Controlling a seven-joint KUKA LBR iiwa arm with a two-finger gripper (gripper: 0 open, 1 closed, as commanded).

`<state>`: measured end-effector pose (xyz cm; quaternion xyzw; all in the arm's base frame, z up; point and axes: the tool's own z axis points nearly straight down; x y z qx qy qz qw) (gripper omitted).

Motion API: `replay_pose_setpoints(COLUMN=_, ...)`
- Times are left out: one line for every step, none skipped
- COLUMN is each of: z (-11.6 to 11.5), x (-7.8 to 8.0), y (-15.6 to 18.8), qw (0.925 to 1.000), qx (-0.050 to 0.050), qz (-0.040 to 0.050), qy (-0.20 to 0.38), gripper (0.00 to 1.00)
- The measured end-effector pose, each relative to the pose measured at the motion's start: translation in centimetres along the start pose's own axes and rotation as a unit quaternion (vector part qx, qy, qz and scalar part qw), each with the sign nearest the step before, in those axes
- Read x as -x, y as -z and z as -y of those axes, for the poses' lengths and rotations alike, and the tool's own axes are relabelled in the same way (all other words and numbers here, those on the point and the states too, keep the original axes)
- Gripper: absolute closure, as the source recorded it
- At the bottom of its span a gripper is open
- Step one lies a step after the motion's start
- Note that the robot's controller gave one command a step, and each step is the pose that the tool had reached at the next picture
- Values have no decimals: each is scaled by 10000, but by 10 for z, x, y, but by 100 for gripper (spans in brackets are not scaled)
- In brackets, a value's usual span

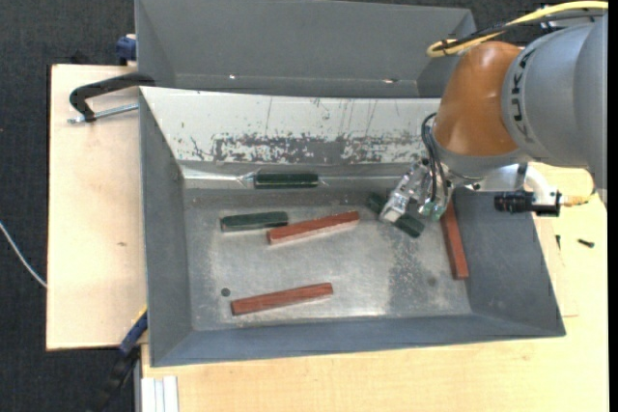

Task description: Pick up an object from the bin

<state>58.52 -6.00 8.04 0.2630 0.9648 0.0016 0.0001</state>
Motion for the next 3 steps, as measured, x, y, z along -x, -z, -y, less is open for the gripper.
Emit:
replay_pose_setpoints(z=1, x=-2, y=17, qw=10000, qx=-19, qz=-16, qy=2, gripper=100)
replay_pose_setpoints(z=0, x=0, y=39, qw=10000, qx=-3, qz=21, qy=5, gripper=100)
replay_pose_setpoints(z=0, x=0, y=54, qw=10000, qx=-7, qz=16, qy=6, gripper=100)
